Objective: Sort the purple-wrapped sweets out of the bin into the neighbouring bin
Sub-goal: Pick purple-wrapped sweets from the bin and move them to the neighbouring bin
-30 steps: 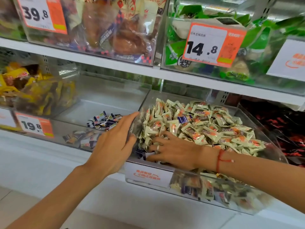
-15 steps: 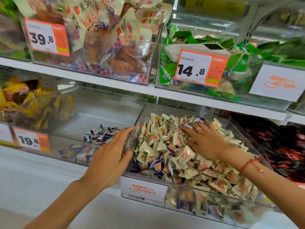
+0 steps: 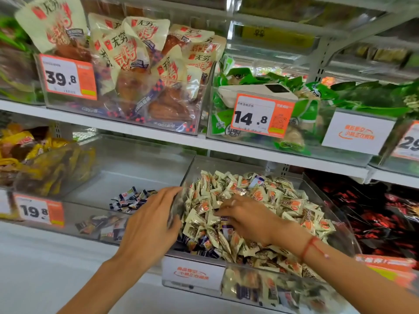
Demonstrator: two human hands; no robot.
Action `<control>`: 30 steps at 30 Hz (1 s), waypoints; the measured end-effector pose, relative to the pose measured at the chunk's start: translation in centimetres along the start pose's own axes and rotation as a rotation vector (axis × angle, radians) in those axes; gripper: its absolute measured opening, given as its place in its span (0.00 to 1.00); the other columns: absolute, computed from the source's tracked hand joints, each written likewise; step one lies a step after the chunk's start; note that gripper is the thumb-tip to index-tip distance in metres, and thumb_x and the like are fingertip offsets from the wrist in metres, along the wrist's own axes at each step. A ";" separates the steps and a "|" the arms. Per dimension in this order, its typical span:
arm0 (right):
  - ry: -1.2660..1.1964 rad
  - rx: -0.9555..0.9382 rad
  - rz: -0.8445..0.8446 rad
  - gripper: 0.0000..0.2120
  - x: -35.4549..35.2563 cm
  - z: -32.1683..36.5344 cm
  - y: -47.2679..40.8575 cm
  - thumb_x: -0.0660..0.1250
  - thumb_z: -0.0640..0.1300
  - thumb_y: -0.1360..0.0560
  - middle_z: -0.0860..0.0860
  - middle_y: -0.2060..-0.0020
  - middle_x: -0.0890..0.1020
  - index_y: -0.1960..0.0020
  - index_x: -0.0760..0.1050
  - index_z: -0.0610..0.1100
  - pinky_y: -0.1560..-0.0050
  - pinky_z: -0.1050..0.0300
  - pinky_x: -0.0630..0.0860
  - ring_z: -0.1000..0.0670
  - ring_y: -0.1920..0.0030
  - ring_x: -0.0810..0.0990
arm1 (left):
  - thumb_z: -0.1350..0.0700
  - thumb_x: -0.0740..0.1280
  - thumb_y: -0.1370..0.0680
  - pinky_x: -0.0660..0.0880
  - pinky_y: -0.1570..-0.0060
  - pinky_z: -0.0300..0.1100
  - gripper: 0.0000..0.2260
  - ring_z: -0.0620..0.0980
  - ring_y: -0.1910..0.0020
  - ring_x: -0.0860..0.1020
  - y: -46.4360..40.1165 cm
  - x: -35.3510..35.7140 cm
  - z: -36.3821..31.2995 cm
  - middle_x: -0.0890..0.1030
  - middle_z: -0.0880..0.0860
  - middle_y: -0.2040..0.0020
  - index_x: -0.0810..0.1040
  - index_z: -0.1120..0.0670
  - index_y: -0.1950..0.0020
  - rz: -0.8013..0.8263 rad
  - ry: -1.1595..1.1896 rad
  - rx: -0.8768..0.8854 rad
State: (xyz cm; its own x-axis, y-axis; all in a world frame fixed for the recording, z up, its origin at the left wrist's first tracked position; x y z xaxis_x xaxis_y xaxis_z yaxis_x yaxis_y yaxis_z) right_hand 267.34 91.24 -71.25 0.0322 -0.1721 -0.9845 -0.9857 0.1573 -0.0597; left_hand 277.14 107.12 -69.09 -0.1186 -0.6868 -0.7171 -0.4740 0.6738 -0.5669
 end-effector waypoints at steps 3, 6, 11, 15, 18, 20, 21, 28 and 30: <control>0.132 0.004 0.050 0.26 1.2 0.3 -1.2 0.65 0.39 0.24 0.52 0.35 0.75 0.29 0.67 0.53 0.31 0.47 0.67 0.49 0.33 0.69 | 0.61 0.75 0.34 0.71 0.42 0.43 0.28 0.50 0.39 0.76 -0.2 0.0 -0.8 0.76 0.49 0.36 0.74 0.53 0.34 -0.029 -0.088 0.119; 0.086 0.040 -0.017 0.13 -0.2 0.2 -1.6 0.67 0.48 0.24 0.52 0.46 0.80 0.40 0.77 0.48 0.40 0.57 0.74 0.51 0.45 0.76 | 0.61 0.76 0.34 0.68 0.39 0.45 0.25 0.47 0.39 0.74 -0.6 0.0 -2.5 0.77 0.47 0.37 0.77 0.51 0.38 -0.069 -0.105 0.204; -0.076 0.289 -0.175 0.07 -1.6 -2.8 1.2 0.70 0.47 0.26 0.55 0.55 0.80 0.48 0.75 0.51 0.44 0.56 0.74 0.52 0.52 0.78 | 0.62 0.69 0.26 0.68 0.40 0.35 0.17 0.36 0.46 0.74 -1.7 2.0 -5.6 0.77 0.39 0.42 0.78 0.45 0.40 0.007 0.033 0.233; -0.181 0.438 -0.333 0.10 -2.9 -5.1 4.4 0.69 0.41 0.26 0.56 0.57 0.80 0.54 0.69 0.52 0.64 0.64 0.69 0.52 0.56 0.79 | 0.60 0.65 0.22 0.78 0.58 0.37 0.15 0.36 0.73 0.74 -3.8 6.2 -5.1 0.76 0.38 0.46 0.76 0.42 0.40 0.220 0.137 0.095; -0.313 0.575 -0.455 0.11 -3.3 -7.3 6.7 0.71 0.42 0.27 0.54 0.56 0.83 0.55 0.69 0.53 0.64 0.62 0.71 0.52 0.56 0.81 | 0.61 0.65 0.22 0.78 0.47 0.41 0.13 0.40 0.53 0.79 -5.9 9.4 -4.5 0.80 0.44 0.44 0.78 0.48 0.40 0.300 0.367 -0.030; -0.442 0.616 -0.526 0.09 -3.4 -8.5 7.5 0.69 0.44 0.25 0.50 0.56 0.83 0.51 0.69 0.50 0.61 0.54 0.76 0.48 0.59 0.82 | 0.58 0.66 0.22 0.75 0.40 0.41 0.12 0.43 0.46 0.78 -7.1 11.0 -4.7 0.81 0.48 0.43 0.77 0.51 0.38 0.330 0.453 -0.098; -0.512 0.625 -0.552 0.09 -3.3 -9.0 7.7 0.68 0.44 0.24 0.48 0.56 0.83 0.49 0.68 0.48 0.62 0.51 0.77 0.46 0.61 0.82 | 0.56 0.67 0.22 0.73 0.40 0.40 0.14 0.44 0.45 0.78 -7.6 12.0 -5.1 0.80 0.49 0.42 0.76 0.51 0.37 0.363 0.458 -0.116; -0.498 0.613 -0.526 0.15 -1.6 -9.4 7.7 0.59 0.39 0.20 0.48 0.62 0.83 0.35 0.67 0.49 0.64 0.51 0.75 0.47 0.65 0.80 | 0.45 0.70 0.26 0.74 0.61 0.36 0.12 0.50 0.56 0.81 -7.9 14.2 -7.3 0.82 0.50 0.54 0.79 0.52 0.48 0.392 0.171 -0.056; -0.447 0.618 -0.520 0.16 -1.6 -9.2 7.5 0.58 0.37 0.21 0.50 0.67 0.78 0.34 0.66 0.47 0.69 0.54 0.67 0.46 0.68 0.75 | 0.45 0.70 0.26 0.75 0.64 0.41 0.12 0.51 0.61 0.81 -7.7 13.5 -7.2 0.81 0.51 0.60 0.78 0.52 0.53 0.360 0.186 -0.031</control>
State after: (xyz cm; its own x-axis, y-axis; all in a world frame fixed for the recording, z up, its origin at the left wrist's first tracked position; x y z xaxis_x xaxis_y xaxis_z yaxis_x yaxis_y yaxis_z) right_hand 258.37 83.72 -68.58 0.6334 0.0045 -0.7738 -0.5700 0.6789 -0.4627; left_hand 272.87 90.73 -71.47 -0.4364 -0.4478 -0.7805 -0.3994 0.8736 -0.2779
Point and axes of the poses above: each hand's wrist, its own y-axis away from the middle knuckle, its own x-axis out of the palm, z = x × y, the point moved 8 cm from there along -y, towards the middle knuckle
